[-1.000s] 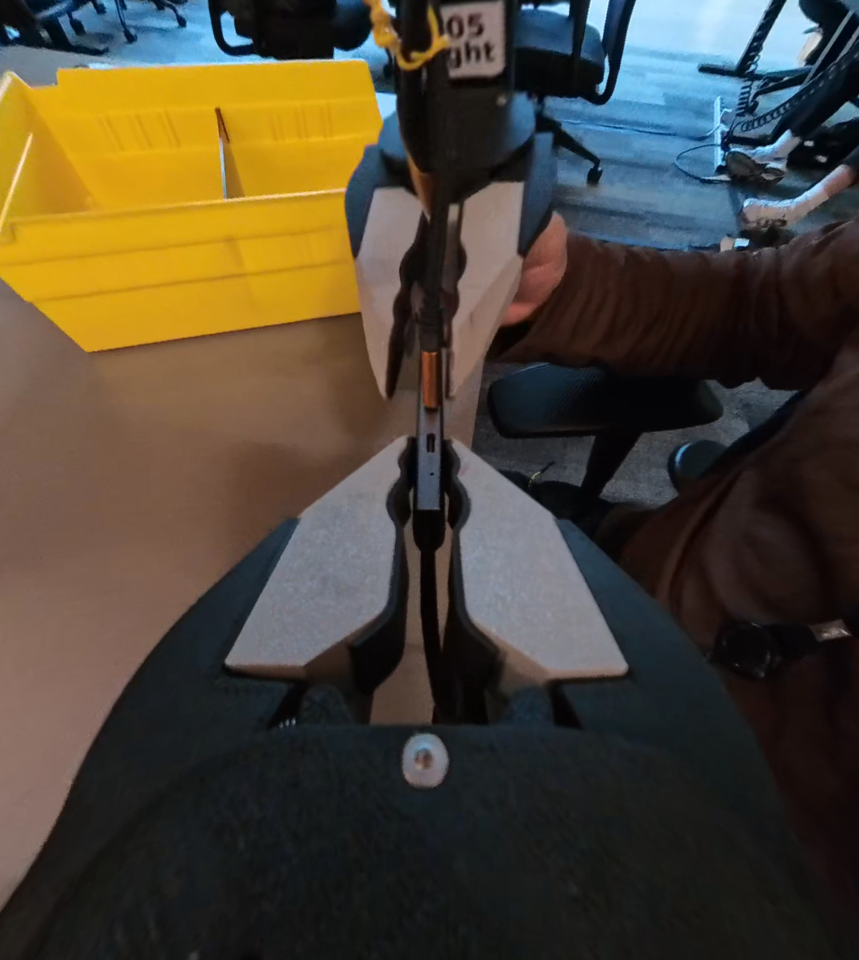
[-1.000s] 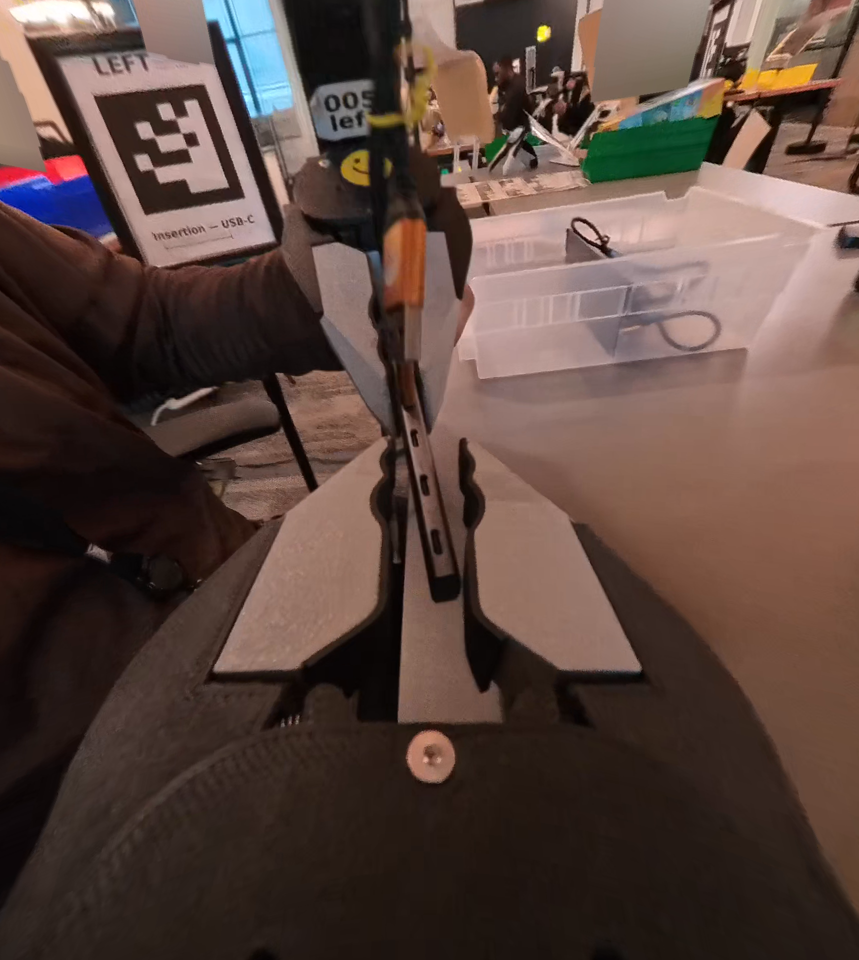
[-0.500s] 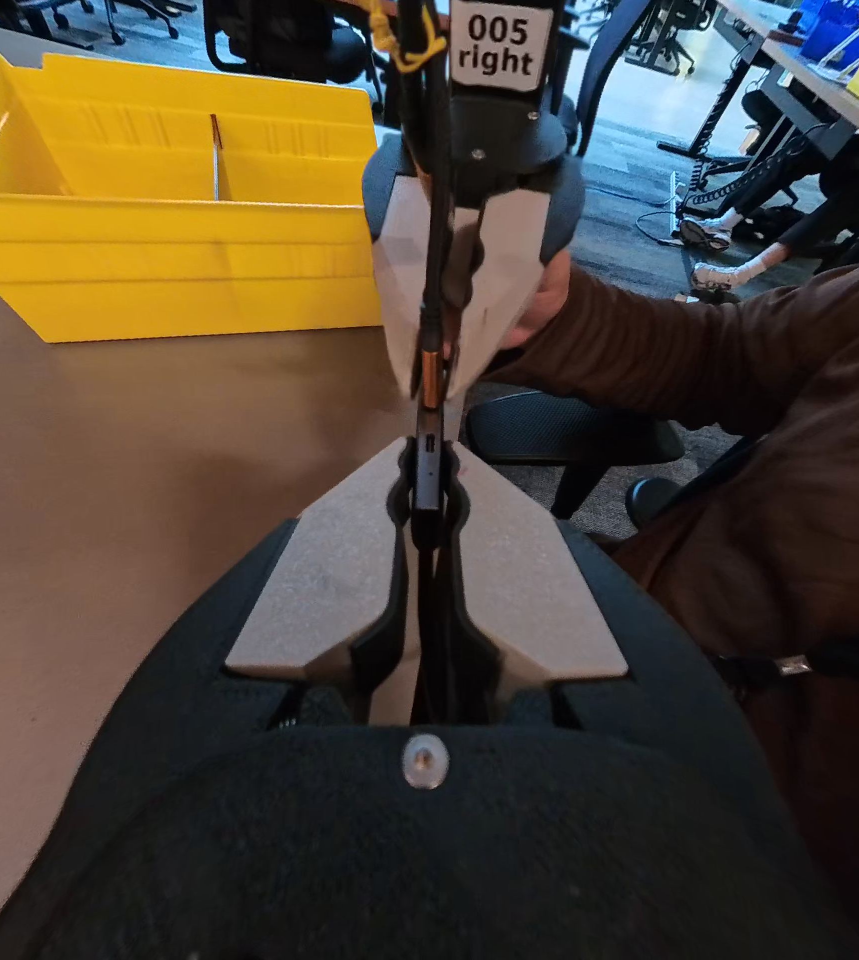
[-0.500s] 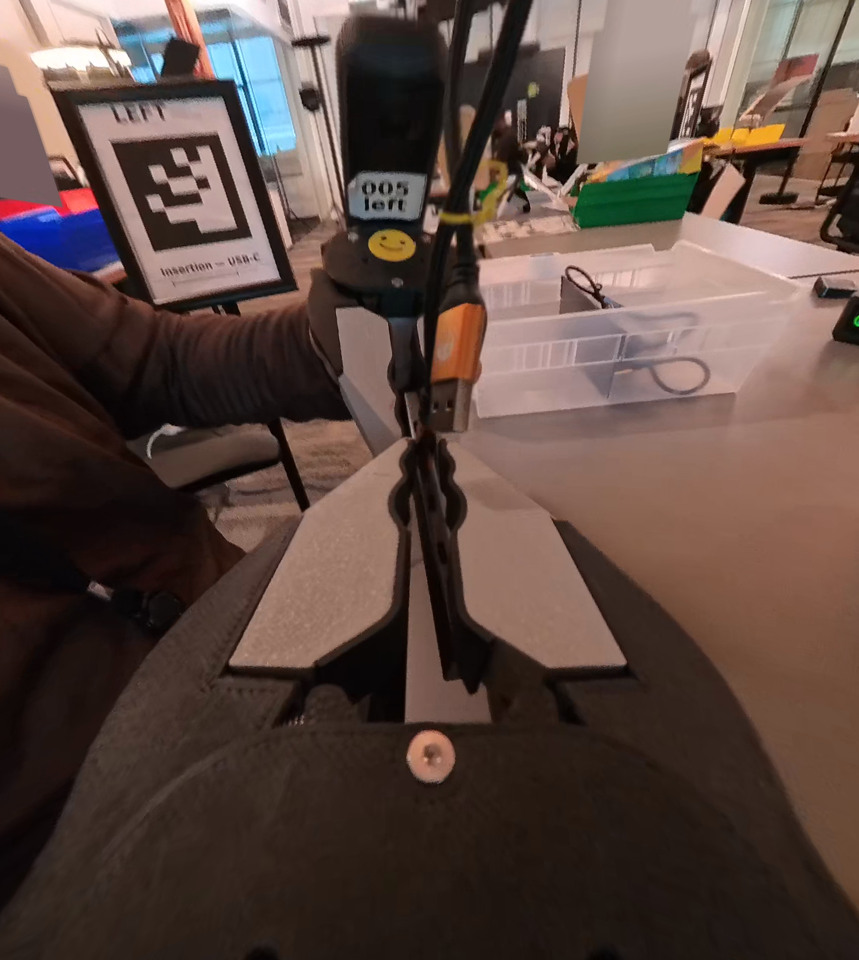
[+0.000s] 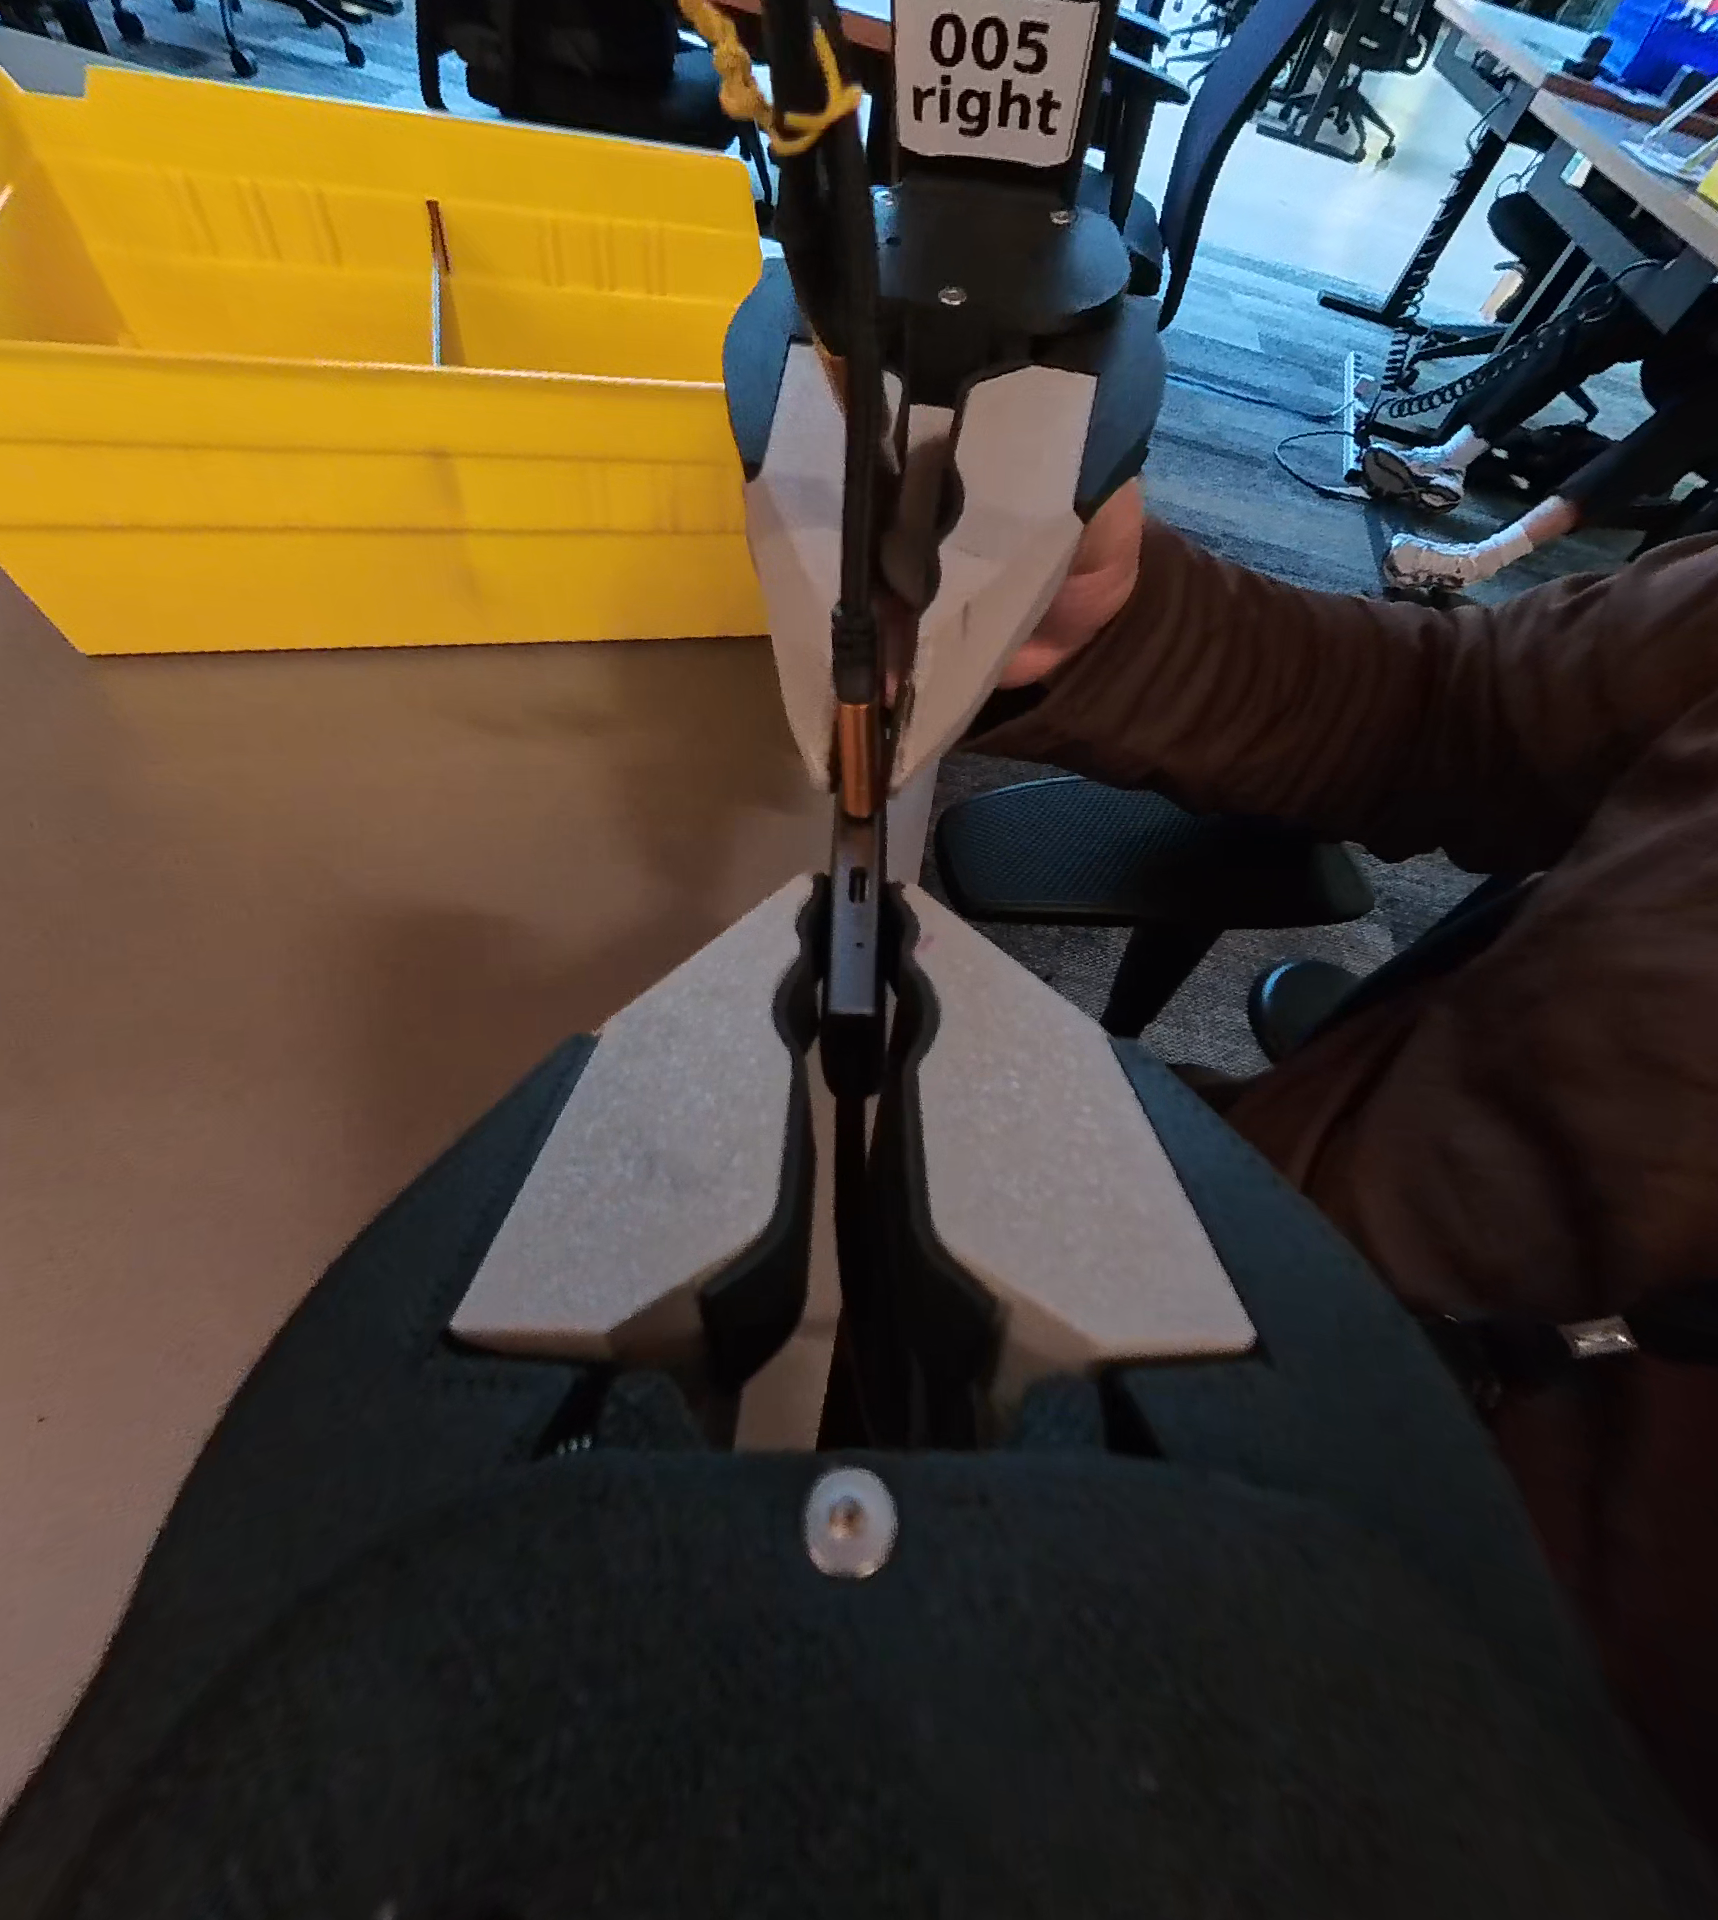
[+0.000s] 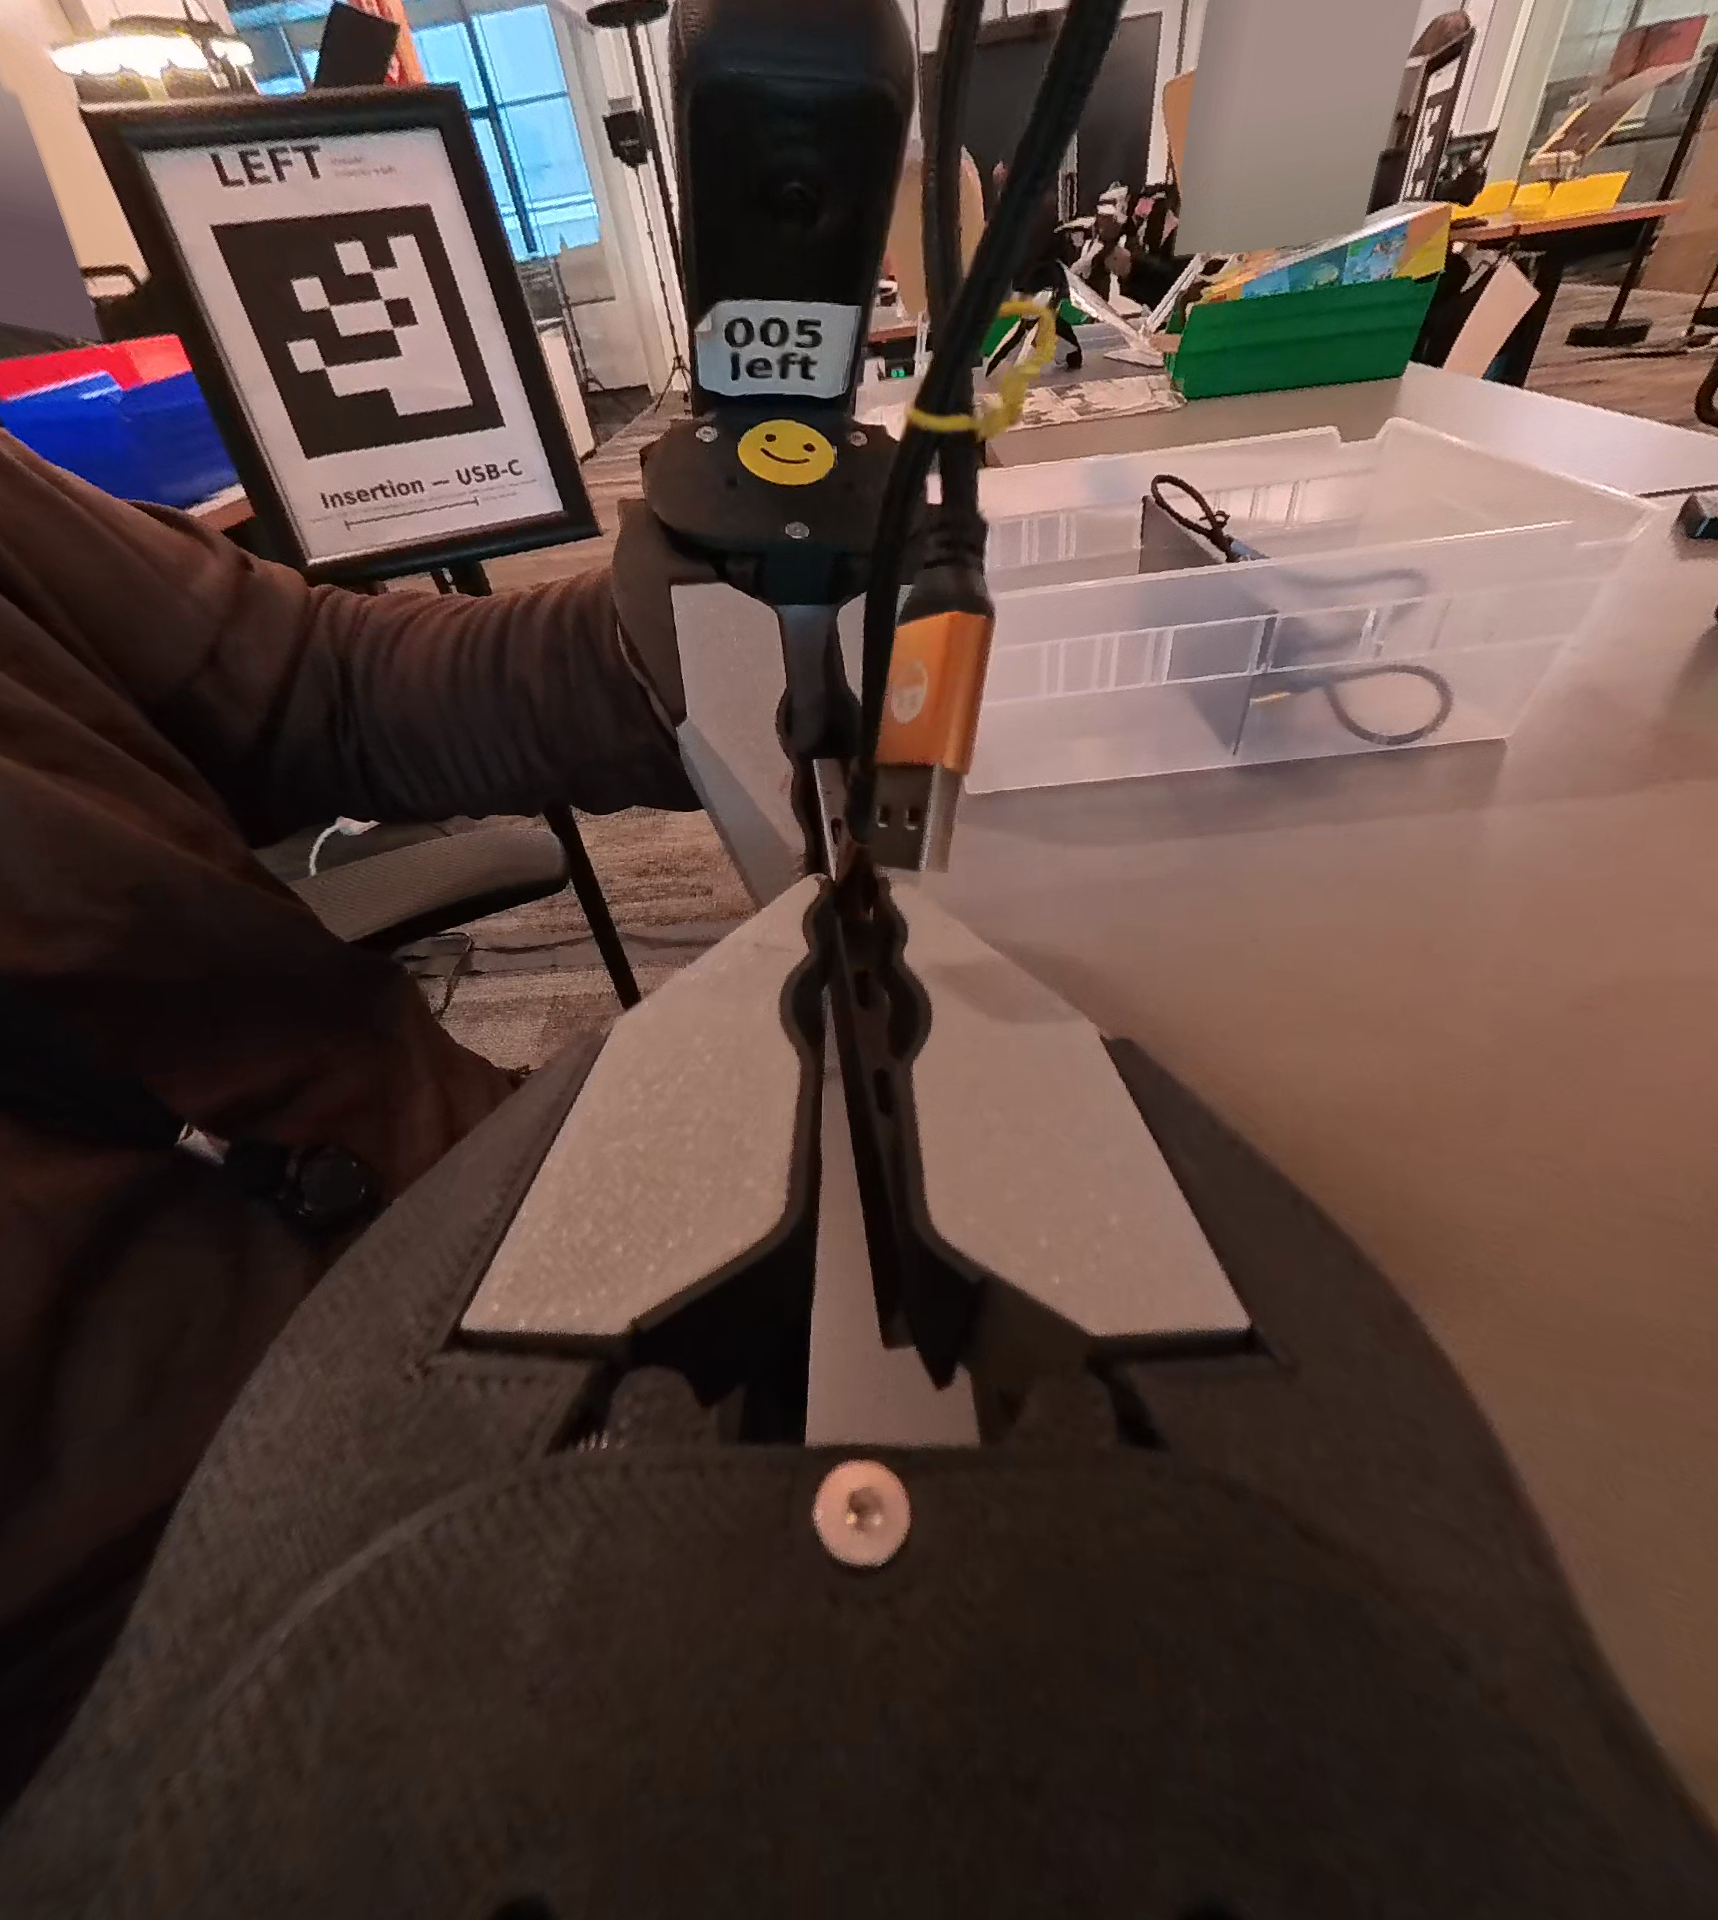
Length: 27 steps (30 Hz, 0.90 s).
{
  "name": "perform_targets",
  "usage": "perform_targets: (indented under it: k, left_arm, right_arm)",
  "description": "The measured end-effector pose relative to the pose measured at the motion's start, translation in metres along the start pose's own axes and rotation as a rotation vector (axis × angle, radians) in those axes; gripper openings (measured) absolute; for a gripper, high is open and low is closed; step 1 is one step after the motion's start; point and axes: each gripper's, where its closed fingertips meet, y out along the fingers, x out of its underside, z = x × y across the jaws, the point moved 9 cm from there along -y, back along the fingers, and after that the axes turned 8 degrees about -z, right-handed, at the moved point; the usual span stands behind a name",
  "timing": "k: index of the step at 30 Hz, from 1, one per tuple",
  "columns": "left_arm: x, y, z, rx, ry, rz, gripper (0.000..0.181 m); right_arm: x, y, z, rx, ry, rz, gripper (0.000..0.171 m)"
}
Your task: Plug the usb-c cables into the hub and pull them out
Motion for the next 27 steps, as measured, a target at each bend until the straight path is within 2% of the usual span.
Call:
perform_targets:
  k: [5,10,14,19,24,25,27]
  left_arm:
    - [0.001,0.004,-0.001,-0.005,-0.008,0.000,0.008]
    - [0.001,0.006,0.001,-0.004,0.001,0.058,0.008]
    - [0.003,0.010,0.005,-0.014,-0.020,0.098,0.008]
    - [0.019,0.013,0.002,0.048,-0.149,0.189,0.008]
    - [0.013,0.000,0.005,0.062,-0.180,0.278,0.008]
    - [0.014,0.000,0.006,0.070,-0.185,0.280,0.007]
    - [0.029,0.024,0.016,-0.011,-0.132,0.153,0.008]
  right_arm:
    - [0.001,0.001,-0.001,0.017,-0.021,-0.020,0.004]
    - [0.003,-0.002,-0.002,0.005,-0.015,0.033,0.003]
    - [0.011,-0.003,0.003,-0.072,0.072,0.119,0.003]
    - [0.024,0.005,0.004,-0.099,0.191,0.210,0.002]
    - [0.016,0.006,0.000,-0.078,0.243,0.335,0.003]
    - [0.010,0.000,0.001,-0.026,0.261,0.428,0.001]
    - [-0.006,-0.027,0.010,0.016,0.291,0.600,0.001]
